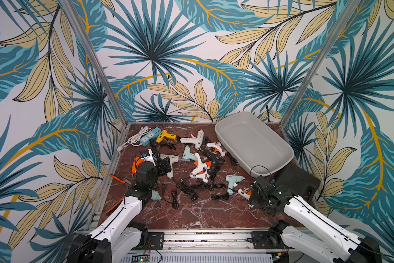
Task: Put the hot melt glue gun into the storage box
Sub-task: Pick up the hot melt adhesive gun from the center of the board.
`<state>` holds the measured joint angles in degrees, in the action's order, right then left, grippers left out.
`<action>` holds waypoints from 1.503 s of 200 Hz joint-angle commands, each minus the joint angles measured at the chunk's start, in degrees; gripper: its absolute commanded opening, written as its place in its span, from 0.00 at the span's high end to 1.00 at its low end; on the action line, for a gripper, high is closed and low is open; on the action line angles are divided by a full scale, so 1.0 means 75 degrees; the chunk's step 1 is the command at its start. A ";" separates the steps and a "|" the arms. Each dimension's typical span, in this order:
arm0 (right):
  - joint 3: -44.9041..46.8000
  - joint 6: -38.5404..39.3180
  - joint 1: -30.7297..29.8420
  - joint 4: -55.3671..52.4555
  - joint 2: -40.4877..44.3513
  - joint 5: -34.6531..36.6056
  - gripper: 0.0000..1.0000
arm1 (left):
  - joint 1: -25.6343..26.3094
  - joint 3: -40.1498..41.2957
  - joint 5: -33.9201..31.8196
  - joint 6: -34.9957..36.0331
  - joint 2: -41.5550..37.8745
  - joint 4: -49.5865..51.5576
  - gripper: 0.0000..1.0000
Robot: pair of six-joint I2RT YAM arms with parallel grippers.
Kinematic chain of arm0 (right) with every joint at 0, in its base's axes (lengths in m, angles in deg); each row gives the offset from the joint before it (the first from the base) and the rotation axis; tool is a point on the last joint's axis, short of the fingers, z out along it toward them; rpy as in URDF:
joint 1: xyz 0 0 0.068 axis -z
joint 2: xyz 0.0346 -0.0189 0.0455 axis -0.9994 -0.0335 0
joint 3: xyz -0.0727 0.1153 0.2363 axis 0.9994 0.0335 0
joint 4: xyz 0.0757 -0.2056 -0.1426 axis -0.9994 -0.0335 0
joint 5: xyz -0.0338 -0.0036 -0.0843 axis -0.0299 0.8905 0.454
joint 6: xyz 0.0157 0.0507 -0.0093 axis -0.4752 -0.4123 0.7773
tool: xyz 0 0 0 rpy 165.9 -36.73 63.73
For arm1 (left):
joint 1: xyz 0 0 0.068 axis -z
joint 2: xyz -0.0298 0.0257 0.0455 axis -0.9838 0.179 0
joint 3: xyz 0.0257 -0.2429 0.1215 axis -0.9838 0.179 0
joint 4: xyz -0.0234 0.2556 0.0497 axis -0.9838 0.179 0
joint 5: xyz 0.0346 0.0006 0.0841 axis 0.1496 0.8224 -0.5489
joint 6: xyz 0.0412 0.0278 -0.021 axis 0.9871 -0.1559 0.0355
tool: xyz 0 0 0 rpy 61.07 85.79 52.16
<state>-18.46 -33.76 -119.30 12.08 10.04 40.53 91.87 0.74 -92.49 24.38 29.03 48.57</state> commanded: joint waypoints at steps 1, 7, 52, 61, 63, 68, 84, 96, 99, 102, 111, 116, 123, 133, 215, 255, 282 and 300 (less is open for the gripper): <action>0.0159 -0.0334 -0.0160 0.0120 -0.0181 -0.0144 0.22 | 0.0021 -0.0086 0.0112 -0.0061 0.0054 -0.0176 0.00; 0.0171 -0.0343 -0.0184 0.0162 -0.0221 -0.0121 0.22 | 0.0026 -0.0095 0.0124 -0.0062 0.0059 -0.0170 0.00; 0.0296 -0.0245 -0.0196 0.0913 -0.0477 -0.0033 0.23 | 0.0022 -0.0140 0.0106 0.0011 0.0204 -0.0203 0.00; 0.0256 -0.0187 -0.0196 0.0972 -0.0585 0.0049 0.23 | 0.0026 -0.0142 0.0118 0.0008 0.0245 -0.0210 0.00; 0.0245 -0.0174 -0.0190 0.0985 -0.0597 0.0066 0.23 | 0.0024 -0.0142 0.0127 0.0008 0.0249 -0.0211 0.00; 0.0241 -0.0148 -0.0190 0.1035 -0.0662 0.0111 0.23 | 0.0019 -0.0142 0.0130 0.0008 0.0265 -0.0220 0.00; 0.0206 -0.0131 -0.0190 0.1181 -0.0845 0.0179 0.25 | 0.0026 -0.0120 0.0142 -0.0001 0.0279 -0.0257 0.00; 0.0227 -0.0109 -0.0196 0.1335 -0.0985 0.0152 0.26 | 0.0027 -0.0101 0.0142 -0.0004 0.0262 -0.0271 0.00; 0.0229 -0.0098 -0.0189 0.1373 -0.1019 0.0133 0.27 | 0.0028 -0.0095 0.0142 -0.0003 0.0264 -0.0273 0.00; 0.0240 -0.0096 -0.0185 0.1421 -0.1057 0.0113 0.27 | 0.0026 -0.0086 0.0142 0.0002 0.0250 -0.0269 0.00; 0.0259 -0.0096 -0.0193 0.1523 -0.1173 0.0063 0.28 | 0.0024 -0.0073 0.0133 0.0002 0.0235 -0.0258 0.00; 0.0273 -0.0086 -0.0196 0.1605 -0.1238 0.0031 0.29 | 0.0022 -0.0066 0.0130 -0.0004 0.0217 -0.0248 0.00; 0.0305 -0.0082 -0.0196 0.1721 -0.1340 -0.0013 0.29 | 0.0027 -0.0060 0.0124 -0.0003 0.0207 -0.0248 0.00; 0.0349 -0.0097 -0.0184 0.1891 -0.1490 -0.0083 0.29 | 0.0019 -0.0037 0.0098 0.0008 0.0178 -0.0247 0.00; 0.0487 -0.0409 -0.0196 0.2501 -0.2114 -0.0003 0.36 | 0.0022 0.0043 0.0027 0.0110 -0.0093 -0.0083 0.00; 0.0534 -0.0494 -0.0196 0.2536 -0.2046 0.0068 0.40 | 0.0023 0.0081 -0.0014 0.0137 -0.0206 -0.0082 0.00; 0.0527 -0.0590 -0.0194 0.2661 -0.2089 0.0186 0.43 | 0.0025 0.0058 0.0024 0.0148 -0.0219 -0.0082 0.00; 0.0525 -0.0580 -0.0196 0.2807 -0.2191 0.0182 0.45 | 0.0028 0.0046 0.0024 0.0167 -0.0218 -0.0070 0.00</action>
<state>-15.66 -37.08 -120.44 30.61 -5.80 40.74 91.87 0.74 -92.25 24.62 28.40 48.11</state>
